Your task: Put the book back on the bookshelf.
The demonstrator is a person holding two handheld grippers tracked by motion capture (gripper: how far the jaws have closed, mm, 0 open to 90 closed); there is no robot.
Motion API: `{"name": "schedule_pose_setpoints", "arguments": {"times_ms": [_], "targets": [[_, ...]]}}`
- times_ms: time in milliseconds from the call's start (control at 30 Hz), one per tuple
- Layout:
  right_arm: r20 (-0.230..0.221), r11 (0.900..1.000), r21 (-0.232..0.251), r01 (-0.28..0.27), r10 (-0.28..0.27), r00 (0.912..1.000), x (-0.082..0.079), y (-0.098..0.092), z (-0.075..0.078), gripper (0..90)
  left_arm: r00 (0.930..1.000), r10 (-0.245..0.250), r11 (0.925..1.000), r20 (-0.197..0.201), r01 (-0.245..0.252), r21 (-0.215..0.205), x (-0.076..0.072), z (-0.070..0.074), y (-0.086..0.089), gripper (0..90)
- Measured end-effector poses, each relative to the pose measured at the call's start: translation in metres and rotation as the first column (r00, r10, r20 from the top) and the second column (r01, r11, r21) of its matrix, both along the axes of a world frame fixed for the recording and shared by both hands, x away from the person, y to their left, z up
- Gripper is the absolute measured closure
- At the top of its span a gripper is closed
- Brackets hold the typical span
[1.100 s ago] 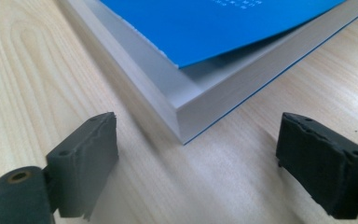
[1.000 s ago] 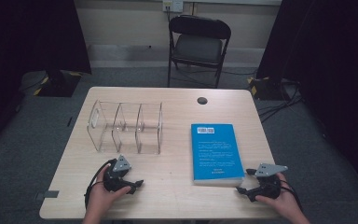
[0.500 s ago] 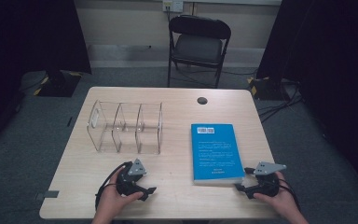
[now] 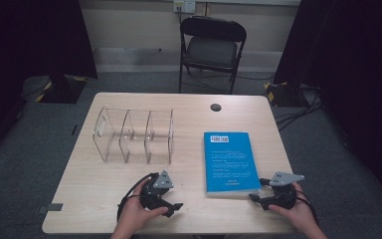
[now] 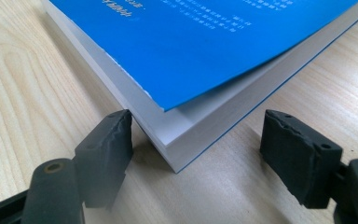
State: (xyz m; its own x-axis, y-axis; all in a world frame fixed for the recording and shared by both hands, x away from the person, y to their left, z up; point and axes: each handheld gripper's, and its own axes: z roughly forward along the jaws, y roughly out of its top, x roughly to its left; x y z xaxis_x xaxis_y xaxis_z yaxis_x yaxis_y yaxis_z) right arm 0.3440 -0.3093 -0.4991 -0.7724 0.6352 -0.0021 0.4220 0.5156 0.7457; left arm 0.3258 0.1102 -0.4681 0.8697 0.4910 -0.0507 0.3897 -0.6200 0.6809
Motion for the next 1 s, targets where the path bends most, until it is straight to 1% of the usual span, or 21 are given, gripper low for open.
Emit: {"name": "schedule_pose_setpoints", "arguments": {"times_ms": [67, 100, 133, 167, 200, 233, 267, 300, 333, 367, 400, 467, 500, 533, 567, 667, 700, 800, 867, 900, 1000], "targets": [[0.0, 1.0, -0.002, -0.001, 0.001, 1.0, 0.0, 0.001, 0.0, 24.4, 1.0, 0.002, 1.0, -0.006, -0.002, -0.009, -0.001, -0.001, -0.002, 18.4], [0.002, 1.0, -0.003, -0.006, 0.006, 1.0, 0.001, 0.001, 0.0, 24.4, 0.9998, -0.002, 0.9999, -0.022, 0.002, -0.015, -0.001, -0.001, -0.002, 18.4], [0.002, 1.0, -0.003, -0.006, 0.006, 1.0, 0.001, 0.001, 0.0, 24.4, 0.9998, -0.002, 0.9999, -0.022, 0.002, -0.015, -0.001, -0.001, -0.002, 18.4], [0.004, 1.0, -0.003, -0.007, 0.007, 1.0, 0.001, 0.002, 0.0, 24.6, 0.9994, 0.001, 0.9996, -0.034, -0.002, -0.027, -0.001, -0.001, -0.004, 18.4], [0.001, 1.0, -0.001, -0.008, 0.008, 1.0, 0.001, 0.002, 0.0, 25.0, 0.9993, 0.002, 0.9996, -0.037, -0.003, -0.028, -0.001, -0.001, -0.005, 18.4], [0.001, 1.0, 0.001, -0.013, 0.013, 0.9999, 0.001, 0.002, 0.0, 26.3, 0.9992, 0.0, 0.9996, -0.041, -0.001, -0.028, 0.0, -0.001, -0.007, 18.4], [0.001, 1.0, 0.004, -0.02, 0.02, 0.9998, 0.001, 0.002, 0.0, 28.6, 0.999, 0.004, 0.9991, -0.044, -0.006, -0.041, 0.0, -0.001, -0.009, 18.4], [0.0, 1.0, 0.008, -0.029, 0.029, 0.9996, 0.001, 0.002, 0.0, 30.5, 0.999, 0.0, 0.9995, -0.045, -0.001, -0.033, 0.0, 0.0, -0.011, 18.4], [0.004, 0.999, 0.008, -0.037, 0.037, 0.9993, 0.001, 0.003, 0.0, 31.1, 0.9991, 0.001, 0.9994, -0.042, -0.002, -0.033, 0.001, 0.0, -0.013, 18.4], [0.004, 0.999, 0.008, -0.034, 0.034, 0.9994, 0.0, 0.003, 0.0, 31.0, 0.999, -0.005, 0.9997, -0.044, 0.004, -0.026, 0.001, 0.001, -0.015, 18.4], [0.004, 0.999, 0.008, -0.032, 0.032, 0.9995, 0.0, 0.003, 0.0, 31.1, 0.9991, -0.007, 0.9995, -0.043, 0.005, -0.032, 0.002, 0.0, -0.017, 18.4], [0.003, 1.0, 0.009, -0.029, 0.029, 0.9996, 0.0, 0.003, 0.0, 31.2, 0.9992, -0.016, 0.9996, -0.037, 0.015, -0.023, 0.003, 0.002, -0.02, 18.4], [0.003, 1.0, 0.009, -0.028, 0.028, 0.9996, 0.0, 0.003, 0.0, 31.1, 0.999, -0.024, 0.9997, -0.039, 0.023, -0.012, 0.003, 0.003, -0.022, 18.4], [0.002, 1.0, 0.009, -0.026, 0.026, 0.9996, 0.0, 0.003, 0.0, 31.1, 0.9991, -0.021, 0.9996, -0.036, 0.021, -0.022, 0.004, 0.002, -0.024, 18.4], [0.003, 1.0, 0.009, -0.027, 0.026, 0.9996, 0.0, 0.004, 0.0, 31.1, 0.999, -0.024, 0.9996, -0.039, 0.023, -0.017, 0.004, 0.003, -0.025, 18.4], [0.004, 1.0, 0.006, -0.022, 0.022, 0.9998, -0.001, 0.004, 0.0, 31.1, 0.9988, -0.039, 0.9992, -0.03, 0.039, -0.006, 0.006, 0.006, -0.031, 18.4], [0.003, 1.0, 0.008, -0.022, 0.022, 0.9998, -0.001, 0.004, 0.0, 31.4, 0.9989, -0.041, 0.9991, -0.023, 0.041, -0.008, 0.007, 0.006, -0.035, 18.4], [0.002, 1.0, 0.003, -0.024, 0.024, 0.9997, -0.001, 0.004, 0.001, 32.0, 0.9985, -0.052, 0.9986, -0.019, 0.052, 0.003, 0.007, 0.009, -0.039, 18.4], [-0.002, 1.0, 0.005, -0.024, 0.024, 0.9997, -0.001, 0.004, 0.001, 32.1, 0.998, -0.061, 0.9982, -0.016, 0.061, 0.0, 0.008, 0.009, -0.043, 18.3], [-0.003, 1.0, -0.002, -0.022, 0.022, 0.9998, -0.001, 0.005, 0.002, 32.2, 0.998, -0.061, 0.9981, -0.016, 0.061, -0.002, 0.009, 0.009, -0.046, 18.3], [-0.006, 1.0, -0.005, -0.021, 0.021, 0.9998, -0.001, 0.005, 0.002, 32.3, 0.9973, -0.073, 0.9974, -0.014, 0.073, -0.005, 0.01, 0.009, -0.05, 18.3]]}}
